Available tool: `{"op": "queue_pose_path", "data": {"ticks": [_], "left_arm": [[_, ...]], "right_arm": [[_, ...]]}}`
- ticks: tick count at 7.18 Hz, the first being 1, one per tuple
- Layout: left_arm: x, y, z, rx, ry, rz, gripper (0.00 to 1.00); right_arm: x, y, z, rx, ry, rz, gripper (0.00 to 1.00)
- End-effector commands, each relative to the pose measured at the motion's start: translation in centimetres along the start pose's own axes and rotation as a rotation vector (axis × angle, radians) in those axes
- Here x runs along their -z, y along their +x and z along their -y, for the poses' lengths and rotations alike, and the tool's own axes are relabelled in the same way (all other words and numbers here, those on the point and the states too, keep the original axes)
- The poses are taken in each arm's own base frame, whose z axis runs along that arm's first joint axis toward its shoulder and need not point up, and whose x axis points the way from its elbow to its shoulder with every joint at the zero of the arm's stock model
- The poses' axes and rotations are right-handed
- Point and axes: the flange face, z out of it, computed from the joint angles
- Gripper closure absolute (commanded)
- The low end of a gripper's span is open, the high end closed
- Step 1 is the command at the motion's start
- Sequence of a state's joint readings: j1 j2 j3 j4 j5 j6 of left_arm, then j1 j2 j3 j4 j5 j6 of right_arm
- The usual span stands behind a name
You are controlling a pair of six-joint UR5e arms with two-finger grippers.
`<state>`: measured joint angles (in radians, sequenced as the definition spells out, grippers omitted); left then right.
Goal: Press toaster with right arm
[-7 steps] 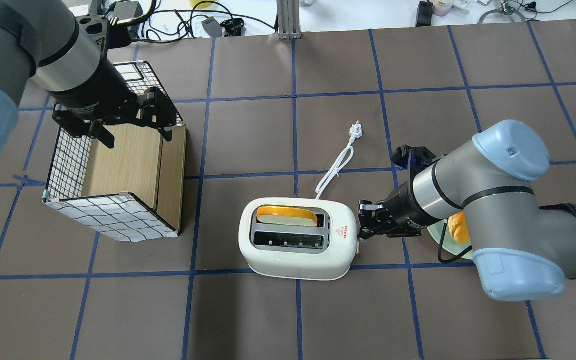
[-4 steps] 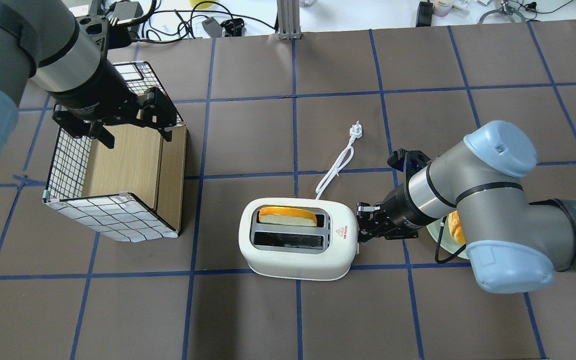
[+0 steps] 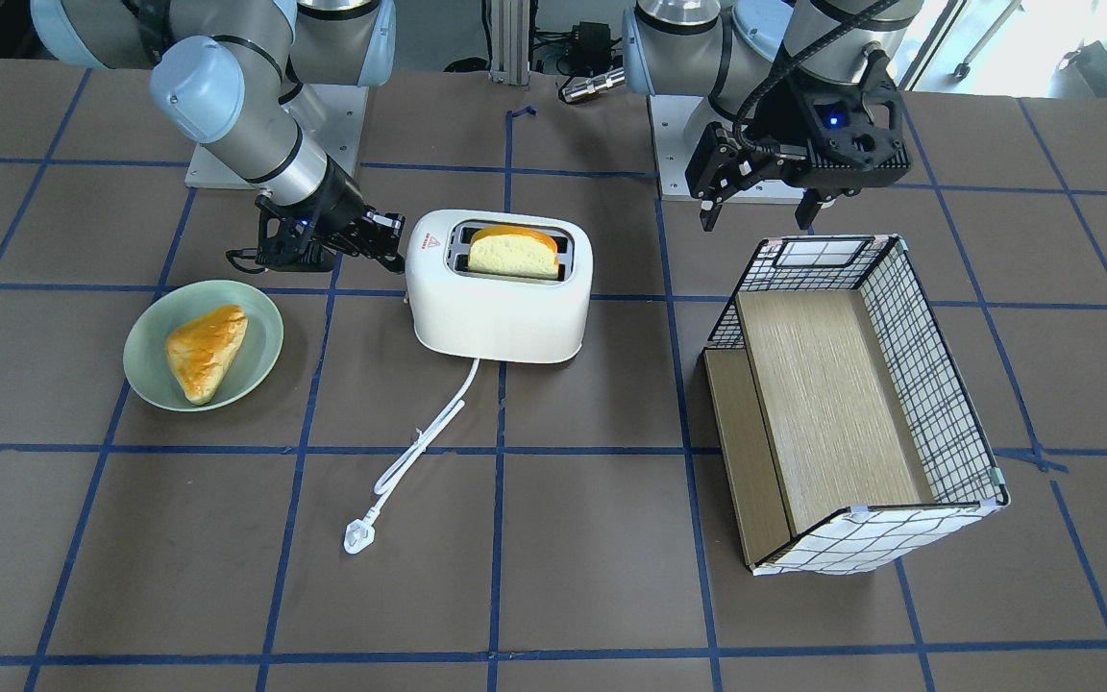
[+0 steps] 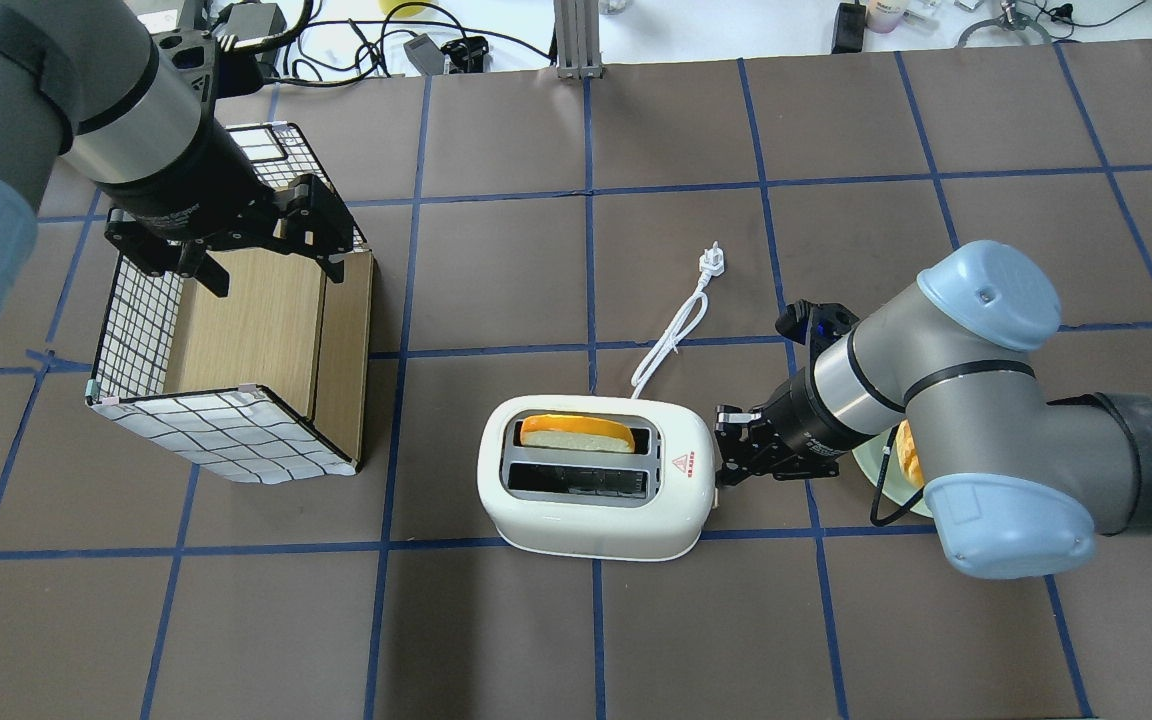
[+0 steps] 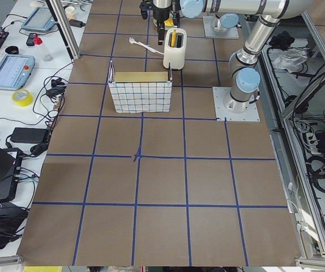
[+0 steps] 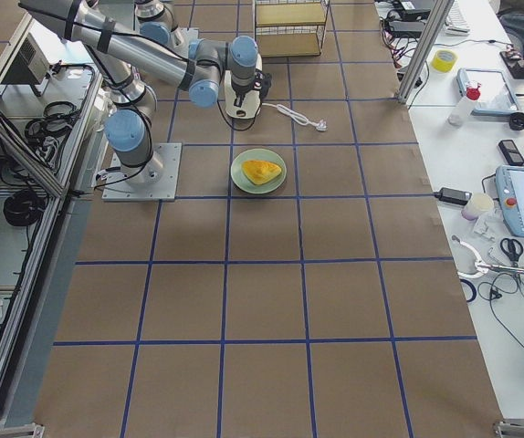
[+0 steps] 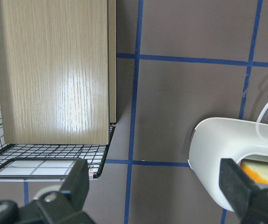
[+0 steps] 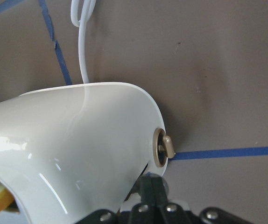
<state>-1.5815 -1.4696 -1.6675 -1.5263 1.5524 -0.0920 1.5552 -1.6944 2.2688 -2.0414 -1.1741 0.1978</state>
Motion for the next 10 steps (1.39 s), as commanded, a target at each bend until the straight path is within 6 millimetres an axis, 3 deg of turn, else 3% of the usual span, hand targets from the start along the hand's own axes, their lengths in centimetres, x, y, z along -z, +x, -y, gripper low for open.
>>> {"op": "queue_pose_path", "data": {"ticks": [1,6,9,10], "left_arm": [[0.0,0.0,0.0,0.0,0.0,0.0,0.0],[0.0,0.0,0.0,0.0,0.0,0.0,0.0],[0.0,0.0,0.0,0.0,0.0,0.0,0.0],[0.0,0.0,0.0,0.0,0.0,0.0,0.0]], "right_arm": [[-0.6,0.3,0.4,-0.008,-0.008,-0.018,1.0],[-1.6,1.4,1.0,-0.015,-0.023,-0.099,1.0],[-1.1,2.8,1.6,-0.015,0.016,-0.244,1.0],[0.1,3.6,2.2,-0.012,0.05,-0.333,1.0]]}}
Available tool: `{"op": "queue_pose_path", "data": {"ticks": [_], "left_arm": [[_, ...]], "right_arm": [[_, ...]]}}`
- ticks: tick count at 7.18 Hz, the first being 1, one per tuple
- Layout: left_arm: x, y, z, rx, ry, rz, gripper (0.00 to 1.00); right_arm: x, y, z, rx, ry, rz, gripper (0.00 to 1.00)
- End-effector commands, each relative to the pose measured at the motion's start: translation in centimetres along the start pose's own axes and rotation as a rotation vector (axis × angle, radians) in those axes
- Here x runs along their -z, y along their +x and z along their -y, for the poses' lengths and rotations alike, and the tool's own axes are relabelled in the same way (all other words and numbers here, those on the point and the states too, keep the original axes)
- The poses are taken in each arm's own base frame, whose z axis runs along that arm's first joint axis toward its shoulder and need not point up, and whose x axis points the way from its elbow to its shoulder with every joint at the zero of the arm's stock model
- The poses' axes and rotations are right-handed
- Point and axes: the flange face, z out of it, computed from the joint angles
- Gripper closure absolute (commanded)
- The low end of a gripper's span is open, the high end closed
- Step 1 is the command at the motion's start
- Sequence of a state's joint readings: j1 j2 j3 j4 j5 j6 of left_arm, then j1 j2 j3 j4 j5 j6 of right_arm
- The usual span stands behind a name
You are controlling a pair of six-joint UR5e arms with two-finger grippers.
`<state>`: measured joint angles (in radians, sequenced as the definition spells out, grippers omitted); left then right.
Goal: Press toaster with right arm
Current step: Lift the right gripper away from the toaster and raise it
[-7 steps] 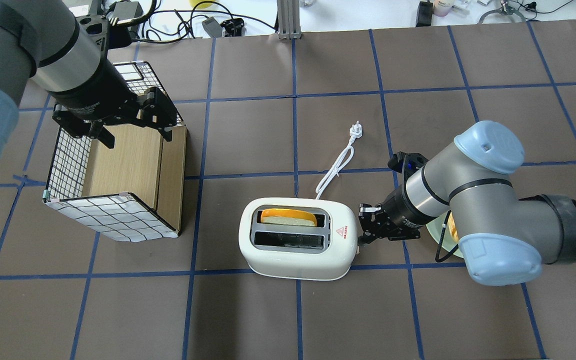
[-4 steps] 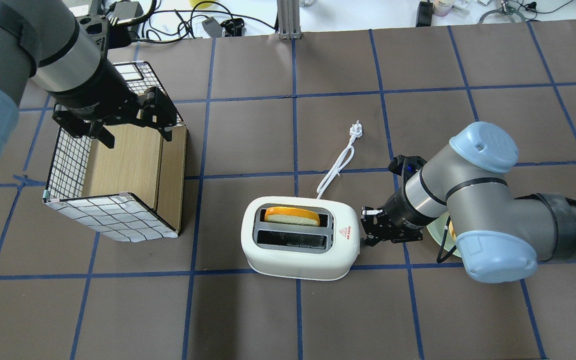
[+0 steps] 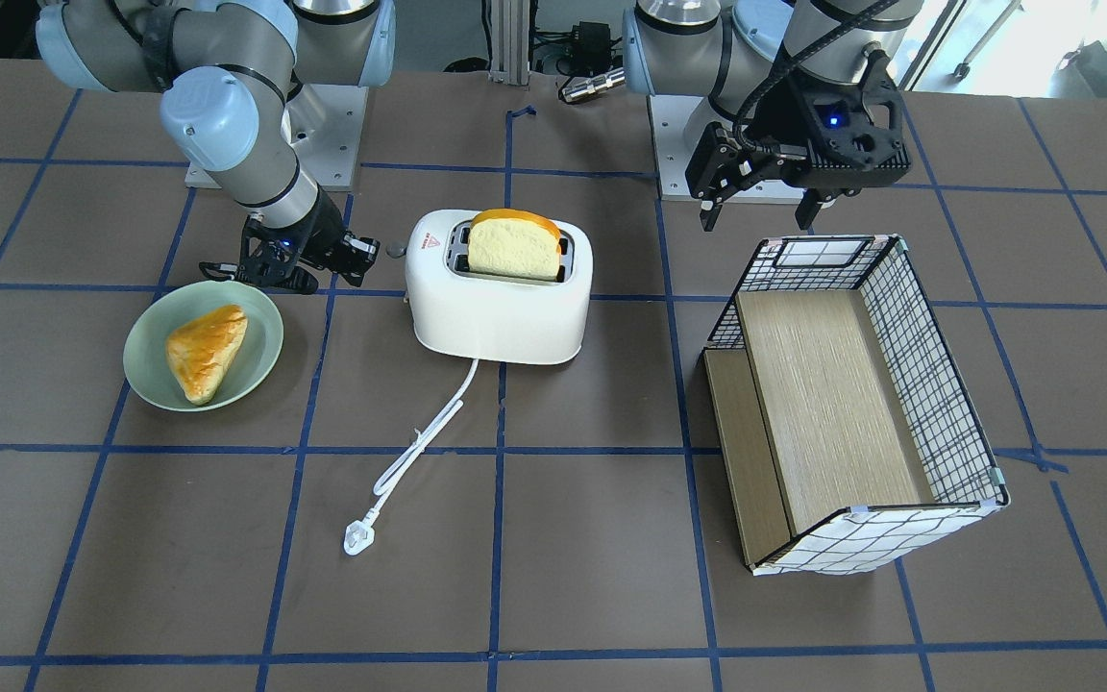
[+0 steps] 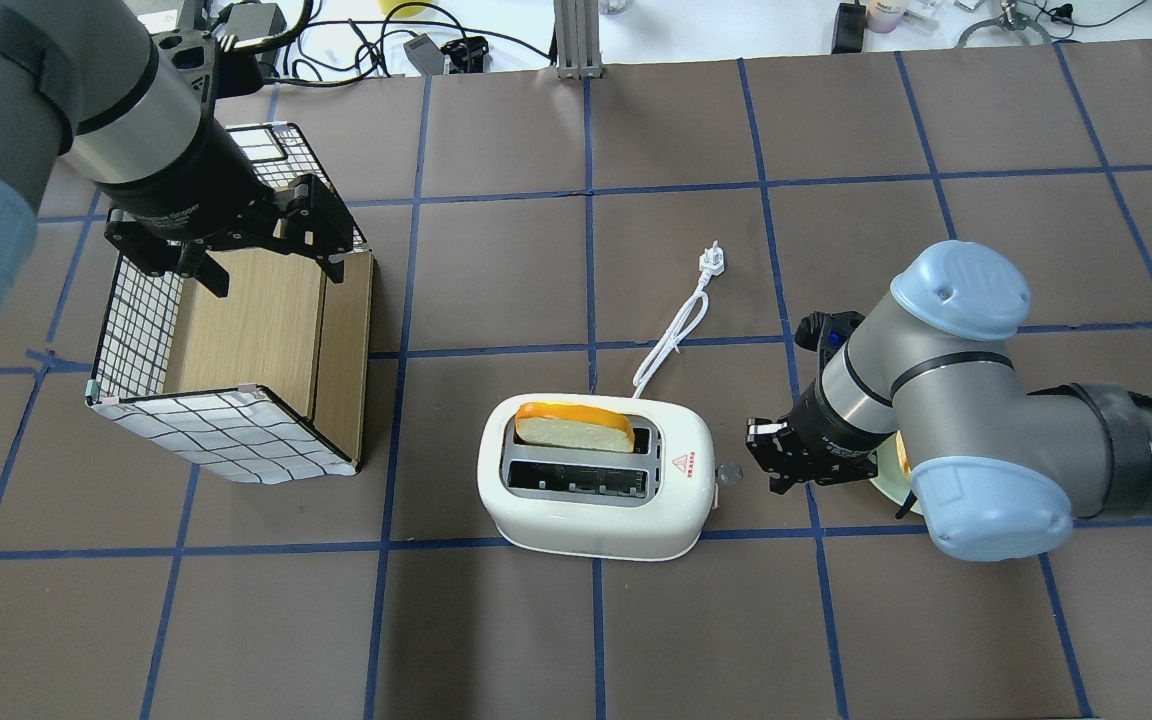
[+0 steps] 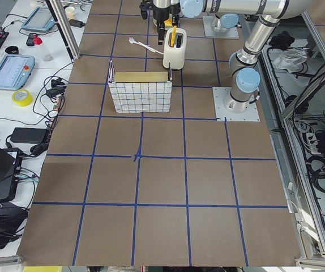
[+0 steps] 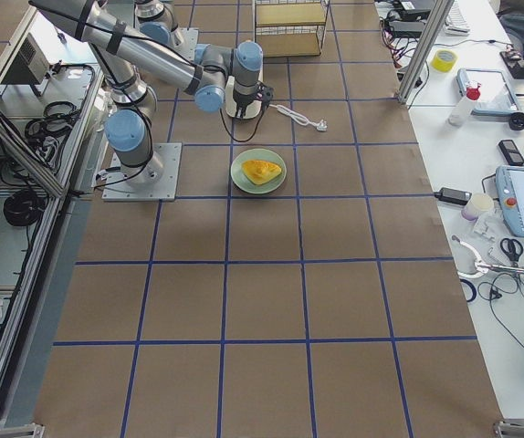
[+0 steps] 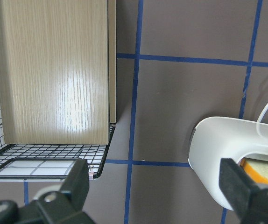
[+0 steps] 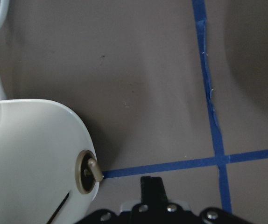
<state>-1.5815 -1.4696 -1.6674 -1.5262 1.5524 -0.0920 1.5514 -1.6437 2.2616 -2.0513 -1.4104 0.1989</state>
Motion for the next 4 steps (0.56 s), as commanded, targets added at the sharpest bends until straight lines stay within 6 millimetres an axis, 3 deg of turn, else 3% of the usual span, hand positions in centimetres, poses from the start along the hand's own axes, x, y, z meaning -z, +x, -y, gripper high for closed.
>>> {"op": "queue_pose_path", "data": {"ticks": [1,4], "left_arm": [[0.0,0.0,0.0,0.0,0.001,0.0,0.0],[0.0,0.0,0.0,0.0,0.0,0.0,0.0]], "right_arm": [[3.0,0.7,1.7,0.006,0.068,-0.116,1.0],[15.8,-2.5,4.8,0.104,0.112,-0.113,1.0]]}}
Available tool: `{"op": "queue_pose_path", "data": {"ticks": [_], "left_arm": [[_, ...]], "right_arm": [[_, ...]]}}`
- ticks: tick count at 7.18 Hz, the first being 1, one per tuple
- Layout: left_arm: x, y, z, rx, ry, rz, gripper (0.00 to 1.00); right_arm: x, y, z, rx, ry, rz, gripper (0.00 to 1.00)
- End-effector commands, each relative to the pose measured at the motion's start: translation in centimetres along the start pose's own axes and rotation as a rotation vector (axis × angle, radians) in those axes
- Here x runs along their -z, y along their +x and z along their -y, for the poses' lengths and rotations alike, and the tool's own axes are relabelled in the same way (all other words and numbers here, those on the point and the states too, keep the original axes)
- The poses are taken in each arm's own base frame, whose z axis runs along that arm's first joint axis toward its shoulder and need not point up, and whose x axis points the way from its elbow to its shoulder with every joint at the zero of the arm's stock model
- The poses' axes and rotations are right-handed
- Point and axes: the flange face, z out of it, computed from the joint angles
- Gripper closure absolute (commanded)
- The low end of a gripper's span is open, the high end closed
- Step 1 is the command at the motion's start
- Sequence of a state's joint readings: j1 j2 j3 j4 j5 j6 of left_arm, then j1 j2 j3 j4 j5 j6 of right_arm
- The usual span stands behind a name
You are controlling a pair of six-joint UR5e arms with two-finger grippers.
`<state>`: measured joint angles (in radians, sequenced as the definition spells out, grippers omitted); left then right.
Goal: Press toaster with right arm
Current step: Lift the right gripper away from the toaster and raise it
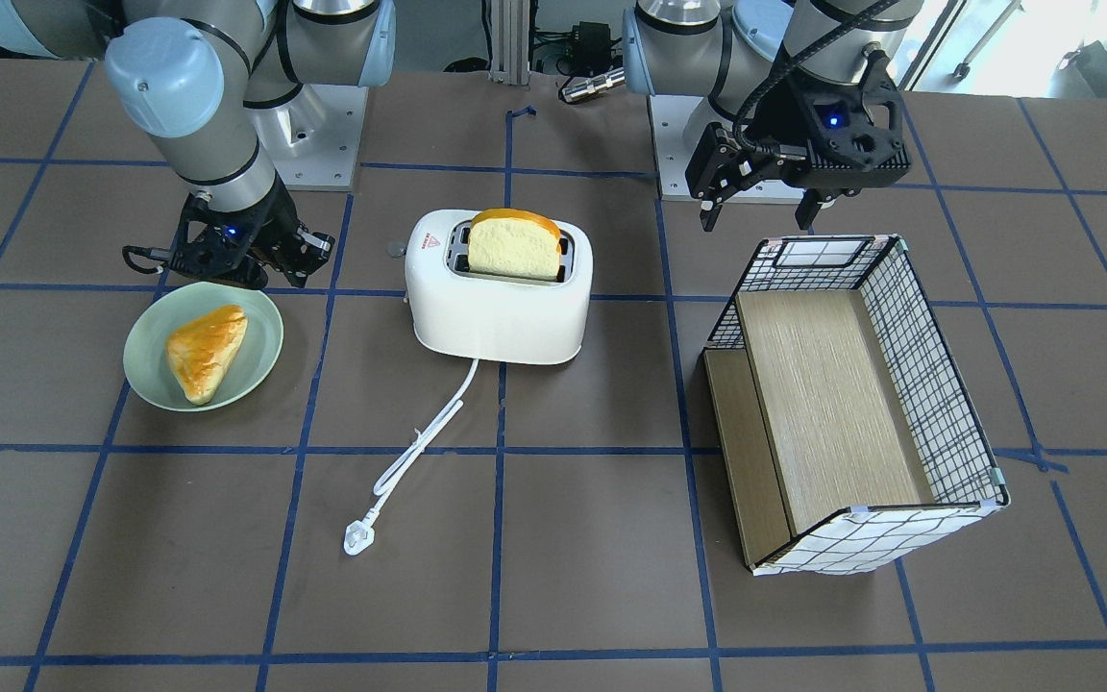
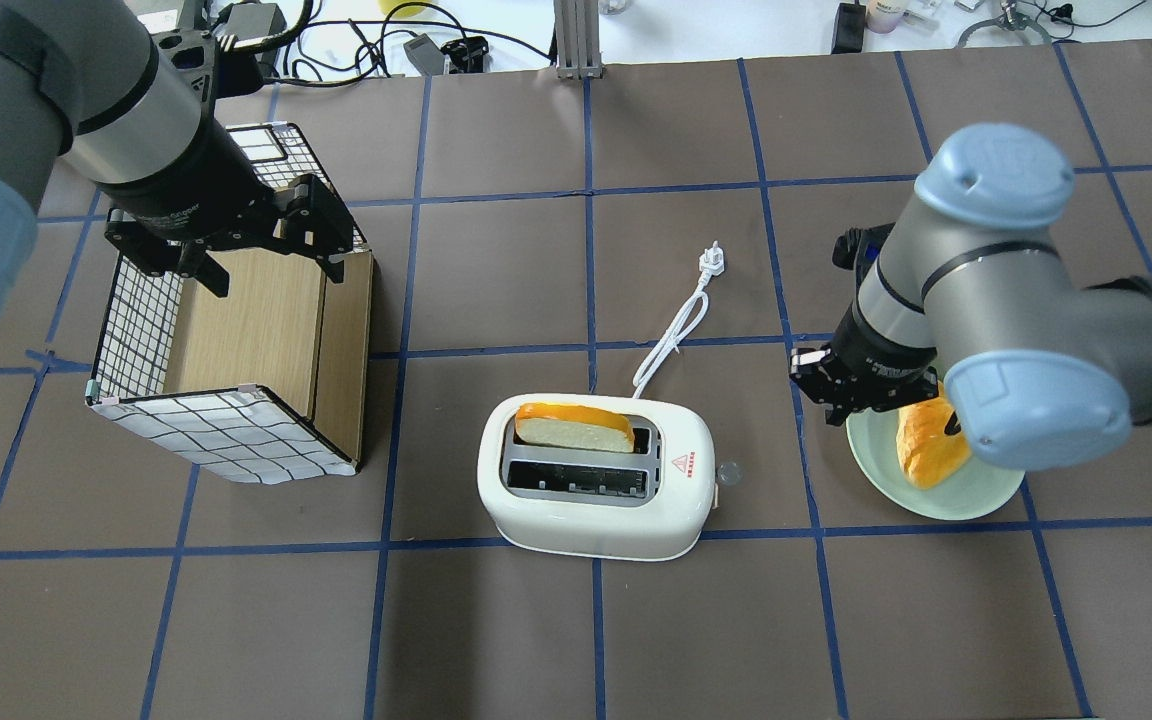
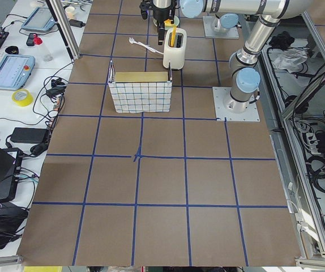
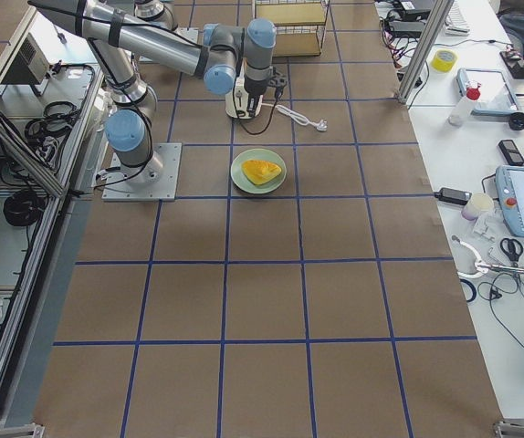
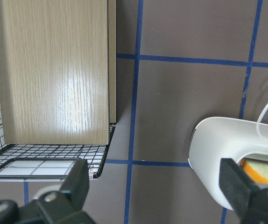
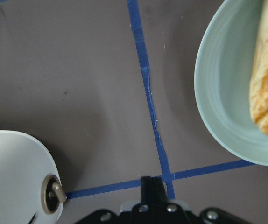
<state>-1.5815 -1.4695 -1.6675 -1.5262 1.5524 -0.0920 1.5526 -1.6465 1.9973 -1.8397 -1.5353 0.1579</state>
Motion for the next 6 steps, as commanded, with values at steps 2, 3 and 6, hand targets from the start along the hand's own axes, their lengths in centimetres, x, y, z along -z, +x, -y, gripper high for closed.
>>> {"op": "queue_pose_path", "data": {"ticks": [2,3,6], "left_arm": [[0.0,0.0,0.0,0.0,0.0,0.0,0.0],[0.0,0.0,0.0,0.0,0.0,0.0,0.0],[0.0,0.0,0.0,0.0,0.0,0.0,0.0]], "right_arm": [[10.9,-1.0,4.0,0.139,0.206,-0.002,0.01],[11.8,-0.9,4.4,0.142,0.232,-0.019,0.0],[16.8,-1.6,8.5,0.207,0.248,-0.043,0.0]]}}
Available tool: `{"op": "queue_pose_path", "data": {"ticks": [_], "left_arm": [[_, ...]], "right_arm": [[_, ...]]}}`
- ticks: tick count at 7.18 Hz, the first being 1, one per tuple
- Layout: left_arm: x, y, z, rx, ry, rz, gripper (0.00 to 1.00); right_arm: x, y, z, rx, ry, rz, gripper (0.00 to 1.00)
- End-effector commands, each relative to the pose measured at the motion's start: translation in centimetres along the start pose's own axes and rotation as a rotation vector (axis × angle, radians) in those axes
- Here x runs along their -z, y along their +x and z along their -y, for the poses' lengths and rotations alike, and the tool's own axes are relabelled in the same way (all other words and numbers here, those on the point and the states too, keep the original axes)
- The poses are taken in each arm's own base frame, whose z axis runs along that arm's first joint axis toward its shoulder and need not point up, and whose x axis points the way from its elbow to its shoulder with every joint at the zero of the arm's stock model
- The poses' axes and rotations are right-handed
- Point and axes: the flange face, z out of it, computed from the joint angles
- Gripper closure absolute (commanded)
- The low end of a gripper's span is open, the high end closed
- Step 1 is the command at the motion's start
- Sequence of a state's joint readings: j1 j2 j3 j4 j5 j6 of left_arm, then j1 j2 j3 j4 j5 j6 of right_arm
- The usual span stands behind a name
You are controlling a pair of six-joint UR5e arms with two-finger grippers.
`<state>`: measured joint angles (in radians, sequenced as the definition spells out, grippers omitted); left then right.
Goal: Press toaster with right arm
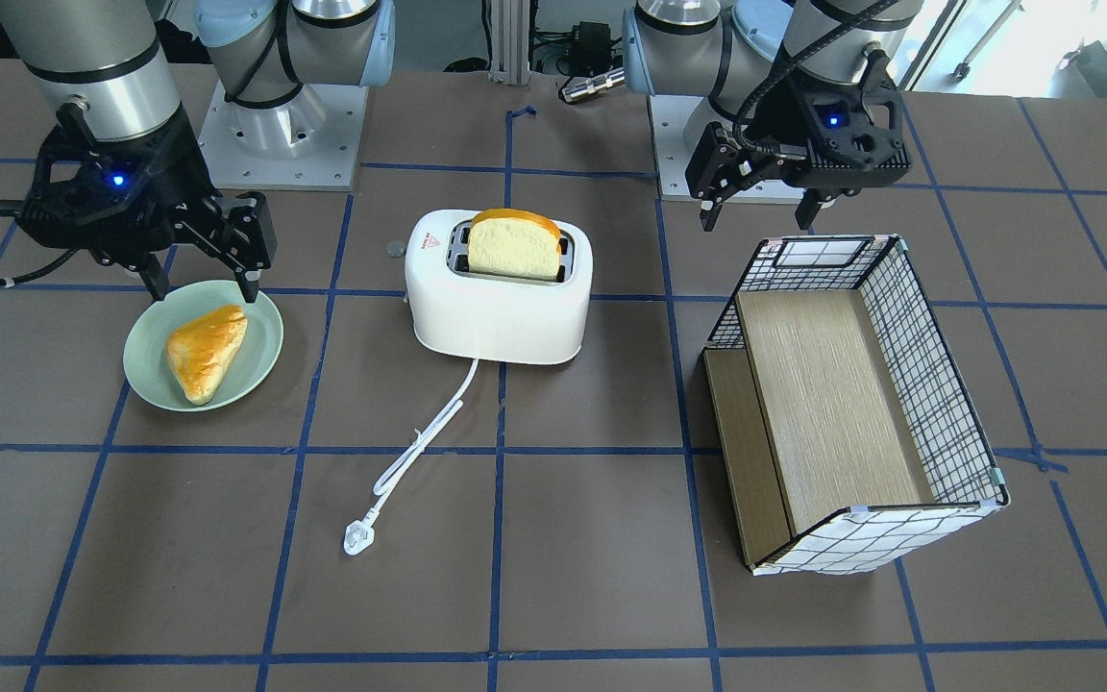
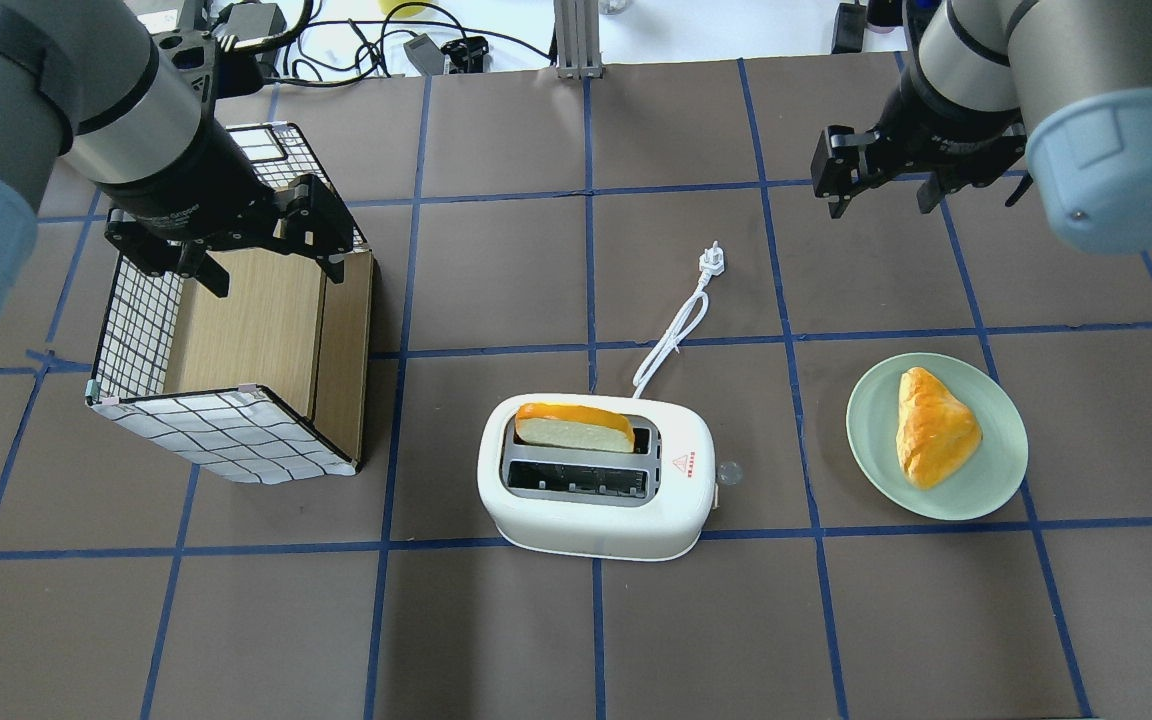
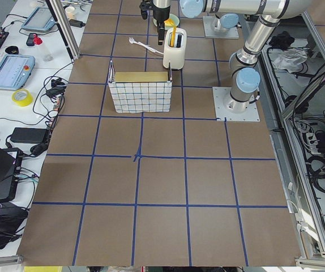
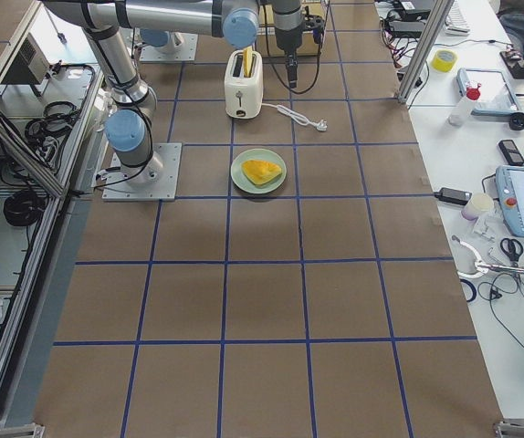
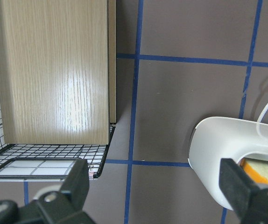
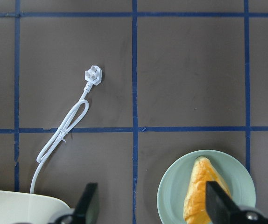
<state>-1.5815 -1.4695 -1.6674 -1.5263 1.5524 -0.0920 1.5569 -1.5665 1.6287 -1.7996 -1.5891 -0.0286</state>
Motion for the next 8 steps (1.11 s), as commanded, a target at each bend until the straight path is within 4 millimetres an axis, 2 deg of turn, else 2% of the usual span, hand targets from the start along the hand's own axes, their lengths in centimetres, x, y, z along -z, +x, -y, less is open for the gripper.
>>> {"op": "queue_pose_path", "data": {"ticks": [1,3,5,6,7,8], "left_arm": [[0.0,0.0,0.0,0.0,0.0,0.0,0.0],[0.0,0.0,0.0,0.0,0.0,0.0,0.0],[0.0,0.0,0.0,0.0,0.0,0.0,0.0],[0.0,0.0,0.0,0.0,0.002,0.0,0.0],[0.0,0.0,0.0,0.0,0.0,0.0,0.0],[0.0,0.0,0.0,0.0,0.0,0.0,0.0]], "right_arm": [[2.8,0.2,4.0,0.018,-0.018,-0.003,0.0],[2.6,0.1,5.1,0.057,-0.019,0.01,0.0],[2.5,0.2,4.8,0.095,-0.059,0.001,0.0],[2.5,0.6,3.8,0.091,-0.15,-0.031,0.0],[2.0,1.0,2.7,0.008,-0.218,-0.047,0.0],[2.1,0.9,2.2,-0.043,-0.226,-0.054,0.0]]}}
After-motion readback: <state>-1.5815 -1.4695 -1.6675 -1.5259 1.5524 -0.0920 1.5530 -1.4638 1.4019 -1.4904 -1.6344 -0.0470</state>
